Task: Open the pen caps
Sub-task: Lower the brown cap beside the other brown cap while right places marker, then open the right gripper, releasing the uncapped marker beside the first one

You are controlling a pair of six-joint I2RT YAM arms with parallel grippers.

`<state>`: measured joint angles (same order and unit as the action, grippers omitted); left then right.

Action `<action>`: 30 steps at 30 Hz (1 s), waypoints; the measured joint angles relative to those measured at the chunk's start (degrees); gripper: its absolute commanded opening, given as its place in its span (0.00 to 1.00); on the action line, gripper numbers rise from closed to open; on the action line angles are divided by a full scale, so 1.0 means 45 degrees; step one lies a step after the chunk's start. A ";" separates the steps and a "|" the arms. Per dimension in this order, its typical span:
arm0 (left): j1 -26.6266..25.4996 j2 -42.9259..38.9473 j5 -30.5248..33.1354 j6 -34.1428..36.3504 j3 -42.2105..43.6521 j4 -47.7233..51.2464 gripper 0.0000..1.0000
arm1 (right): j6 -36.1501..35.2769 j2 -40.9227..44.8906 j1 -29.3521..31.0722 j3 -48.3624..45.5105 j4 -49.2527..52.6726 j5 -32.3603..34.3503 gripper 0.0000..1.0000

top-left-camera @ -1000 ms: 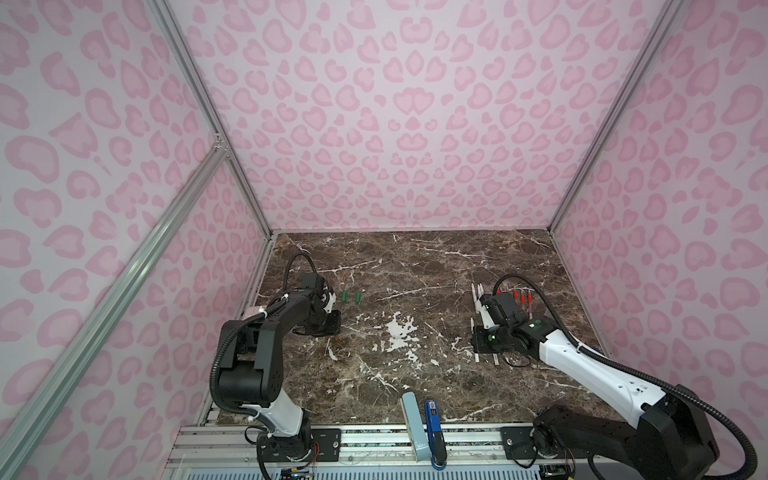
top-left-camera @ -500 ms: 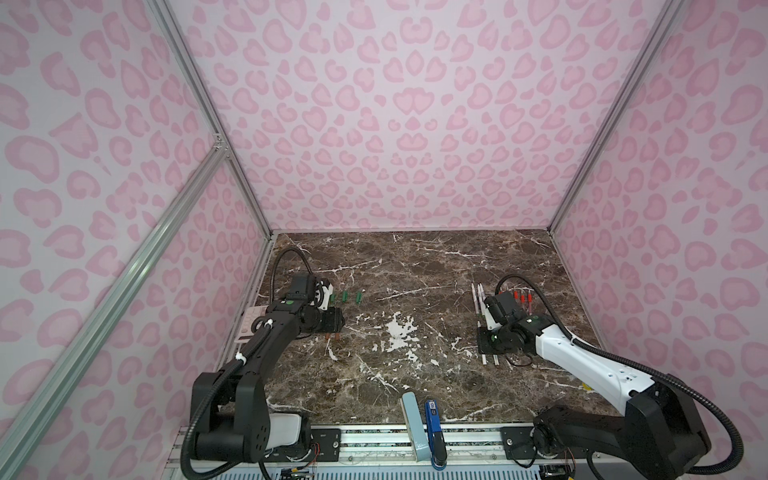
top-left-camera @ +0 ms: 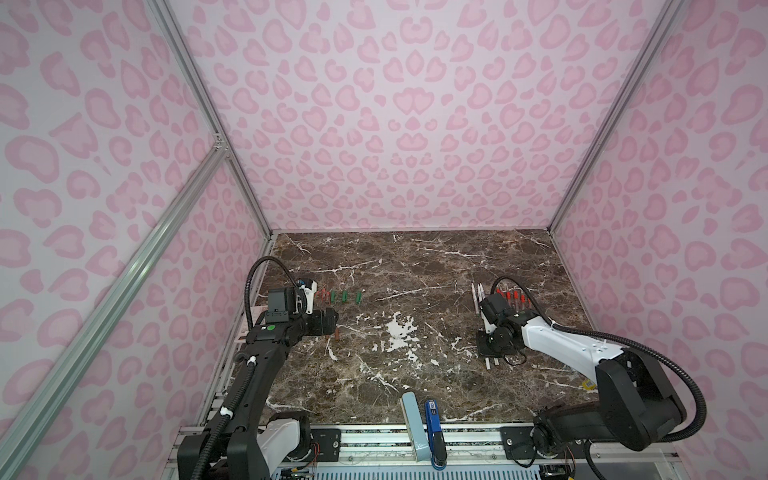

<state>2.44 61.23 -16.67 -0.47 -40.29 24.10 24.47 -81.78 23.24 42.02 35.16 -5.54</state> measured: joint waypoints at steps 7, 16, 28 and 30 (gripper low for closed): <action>0.0194 -0.0185 -0.0005 0.0000 0.0000 -0.0155 0.98 | -0.0058 -0.0636 -0.0083 0.0160 -0.0262 0.0219 0.09; 0.0301 -0.0233 0.0010 -0.0010 -0.0199 -0.0238 0.98 | -0.0155 -0.0423 -0.0083 0.0301 -0.0219 0.0316 0.21; 0.0340 -0.0199 0.0855 0.0117 -0.2069 0.0393 0.98 | -0.0306 0.1938 -0.0092 0.1506 0.0729 0.0393 0.39; 0.0340 -0.0248 0.0957 0.0345 -0.2089 0.0219 0.98 | -0.0403 0.2531 -0.0170 0.1647 0.0709 0.0563 0.60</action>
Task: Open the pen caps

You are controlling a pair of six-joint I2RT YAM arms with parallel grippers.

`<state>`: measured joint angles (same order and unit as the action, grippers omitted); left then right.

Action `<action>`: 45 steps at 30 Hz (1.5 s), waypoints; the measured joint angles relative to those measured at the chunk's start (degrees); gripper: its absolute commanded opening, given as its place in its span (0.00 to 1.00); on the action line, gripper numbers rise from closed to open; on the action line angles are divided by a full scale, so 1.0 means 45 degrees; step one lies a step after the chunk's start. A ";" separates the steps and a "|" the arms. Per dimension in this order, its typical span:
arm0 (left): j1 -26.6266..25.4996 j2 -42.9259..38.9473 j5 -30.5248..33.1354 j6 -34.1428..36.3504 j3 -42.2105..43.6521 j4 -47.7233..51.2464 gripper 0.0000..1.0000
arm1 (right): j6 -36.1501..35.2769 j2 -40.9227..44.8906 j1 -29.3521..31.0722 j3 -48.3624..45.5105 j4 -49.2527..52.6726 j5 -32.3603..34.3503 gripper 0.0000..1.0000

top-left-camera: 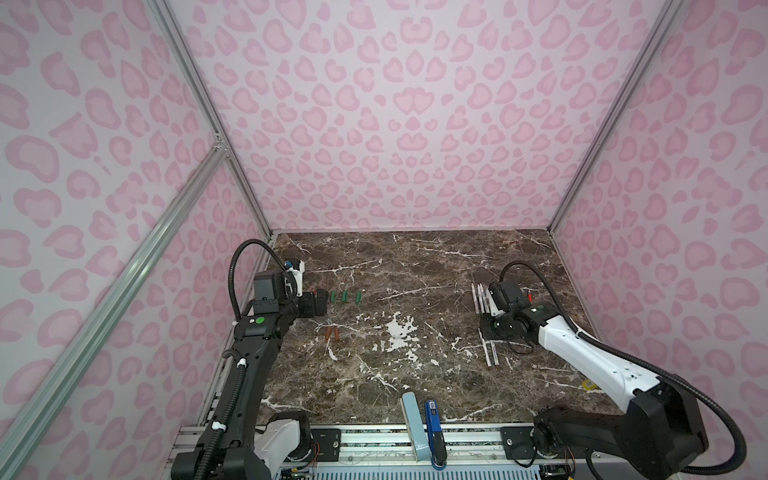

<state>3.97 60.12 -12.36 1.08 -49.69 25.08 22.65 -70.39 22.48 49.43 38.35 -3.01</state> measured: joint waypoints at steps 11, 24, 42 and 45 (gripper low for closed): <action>0.0000 0.0170 -0.0214 0.1001 0.4367 -0.6183 0.98 | -0.1744 0.1768 -0.1535 -0.1379 -0.3084 0.2089 0.98; 0.0010 0.2749 -0.0714 0.0350 0.7349 -1.4717 0.98 | -0.4323 0.2273 -0.3376 -0.6640 -1.1346 0.2977 0.98; -0.0102 0.5474 0.1234 -0.0602 0.7135 -1.8977 0.98 | -0.4600 -0.3133 -0.5022 -0.7868 -2.0861 0.1666 0.99; -0.0180 0.5498 0.1511 -0.0665 0.7091 -1.8617 0.98 | -0.4580 -0.4099 -0.5037 -0.8150 -2.2095 0.1724 0.99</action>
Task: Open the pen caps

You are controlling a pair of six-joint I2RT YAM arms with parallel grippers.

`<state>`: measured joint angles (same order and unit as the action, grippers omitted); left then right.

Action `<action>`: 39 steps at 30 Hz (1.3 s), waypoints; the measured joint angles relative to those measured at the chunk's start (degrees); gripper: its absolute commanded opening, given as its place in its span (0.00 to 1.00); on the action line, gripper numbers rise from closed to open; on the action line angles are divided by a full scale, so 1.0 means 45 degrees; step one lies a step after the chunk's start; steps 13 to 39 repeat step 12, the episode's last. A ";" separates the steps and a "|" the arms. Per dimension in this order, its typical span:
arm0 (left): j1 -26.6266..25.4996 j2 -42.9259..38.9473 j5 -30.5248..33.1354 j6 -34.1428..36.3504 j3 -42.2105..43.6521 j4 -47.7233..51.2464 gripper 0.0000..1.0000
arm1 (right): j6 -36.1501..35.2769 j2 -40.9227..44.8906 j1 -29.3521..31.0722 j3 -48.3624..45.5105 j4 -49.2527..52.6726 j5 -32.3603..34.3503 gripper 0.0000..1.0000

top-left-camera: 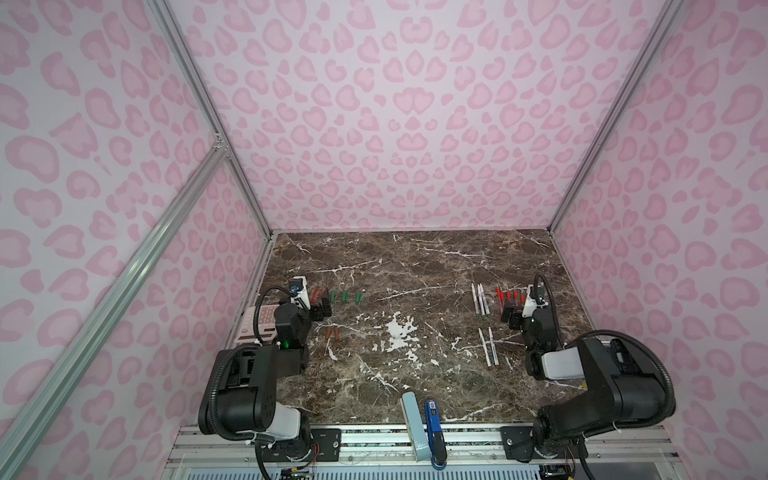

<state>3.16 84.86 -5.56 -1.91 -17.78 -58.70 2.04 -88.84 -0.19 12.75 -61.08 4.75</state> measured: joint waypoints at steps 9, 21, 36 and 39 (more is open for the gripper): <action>-0.0146 0.0005 0.0578 -0.0005 -0.0029 0.0369 0.98 | 0.0223 0.0039 0.0180 0.1365 0.0928 0.0709 0.99; -0.0185 0.0005 0.0738 -0.0005 -0.0029 0.0384 0.98 | 0.0223 0.0160 0.0185 0.1467 0.1025 0.0767 0.99; -0.0185 0.0005 0.0738 -0.0005 -0.0029 0.0384 0.98 | 0.0223 0.0160 0.0185 0.1467 0.1025 0.0767 0.99; -0.0185 0.0005 0.0738 -0.0005 -0.0029 0.0384 0.98 | 0.0223 0.0160 0.0185 0.1467 0.1025 0.0767 0.99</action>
